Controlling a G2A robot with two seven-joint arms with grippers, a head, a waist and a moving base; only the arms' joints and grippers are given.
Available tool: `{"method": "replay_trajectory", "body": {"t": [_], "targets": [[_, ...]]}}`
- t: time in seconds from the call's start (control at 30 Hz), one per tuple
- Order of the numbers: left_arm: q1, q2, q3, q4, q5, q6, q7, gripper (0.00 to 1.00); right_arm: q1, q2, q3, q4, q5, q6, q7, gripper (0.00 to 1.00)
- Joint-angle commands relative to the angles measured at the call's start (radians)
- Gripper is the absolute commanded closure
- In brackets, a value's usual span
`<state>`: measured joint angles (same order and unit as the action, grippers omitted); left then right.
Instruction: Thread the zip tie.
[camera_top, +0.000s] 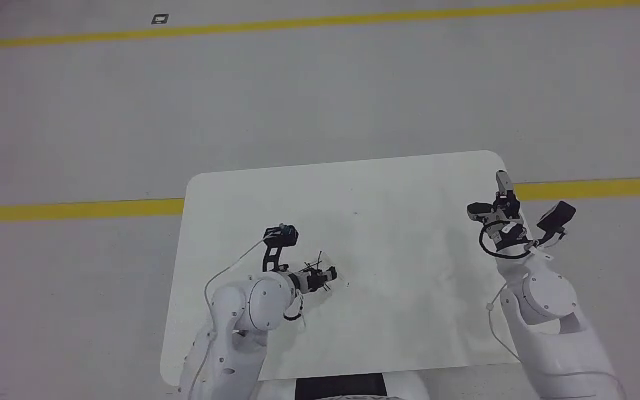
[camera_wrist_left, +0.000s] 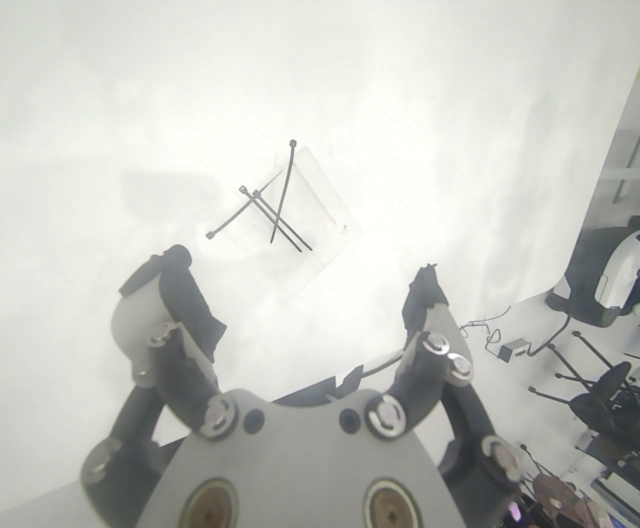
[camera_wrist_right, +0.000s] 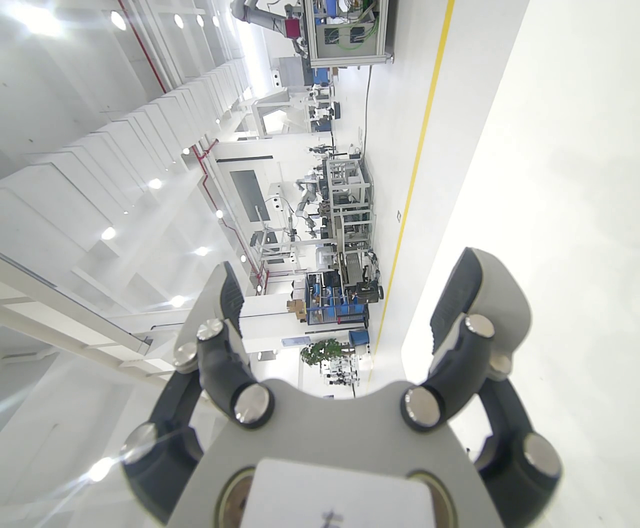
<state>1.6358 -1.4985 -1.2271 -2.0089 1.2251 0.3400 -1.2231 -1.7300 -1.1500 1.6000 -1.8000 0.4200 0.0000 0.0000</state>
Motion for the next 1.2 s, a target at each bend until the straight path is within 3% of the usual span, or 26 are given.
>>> {"method": "replay_trajectory", "body": {"t": [0.0, 0.1, 0.2, 0.3, 0.43, 0.8, 1.03, 1.1, 1.17], "targets": [[0.000, 0.000, 0.000, 0.000, 0.000, 0.000, 0.000, 0.00, 0.000, 0.000, 0.000, 0.000, 0.000, 0.000, 0.000, 0.00], [0.000, 0.000, -0.005, 0.002, -0.009, 0.000, 0.008, 0.00, 0.000, 0.000, 0.000, 0.000, 0.000, 0.000, 0.000, 0.00], [0.000, -0.002, -0.019, 0.018, -0.082, -0.003, 0.050, 0.00, 0.000, 0.000, 0.000, 0.000, 0.000, 0.000, 0.000, 0.00], [-0.015, 0.001, -0.010, 0.047, -0.114, -0.016, 0.057, 0.00, 0.000, 0.000, 0.000, 0.000, 0.000, 0.000, 0.000, 0.00], [-0.044, 0.001, -0.001, 0.097, -0.165, -0.001, 0.079, 0.00, 0.000, 0.000, 0.000, 0.000, 0.000, 0.000, 0.000, 0.00], [-0.052, 0.002, 0.009, 0.106, -0.171, -0.010, 0.083, 0.00, 0.000, 0.000, 0.000, 0.000, 0.000, 0.000, 0.000, 0.00], [-0.067, 0.000, 0.047, 0.165, -0.153, 0.000, 0.121, 0.00, 0.000, 0.000, 0.000, 0.000, 0.000, 0.000, 0.000, 0.00], [-0.068, -0.004, 0.048, 0.168, -0.140, 0.000, 0.125, 0.06, 0.000, 0.000, 0.000, 0.000, 0.000, 0.000, 0.000, 0.00], [-0.065, -0.009, 0.047, 0.169, -0.124, 0.000, 0.124, 0.20, 0.000, 0.000, 0.000, 0.000, 0.000, 0.000, 0.000, 0.00]]}}
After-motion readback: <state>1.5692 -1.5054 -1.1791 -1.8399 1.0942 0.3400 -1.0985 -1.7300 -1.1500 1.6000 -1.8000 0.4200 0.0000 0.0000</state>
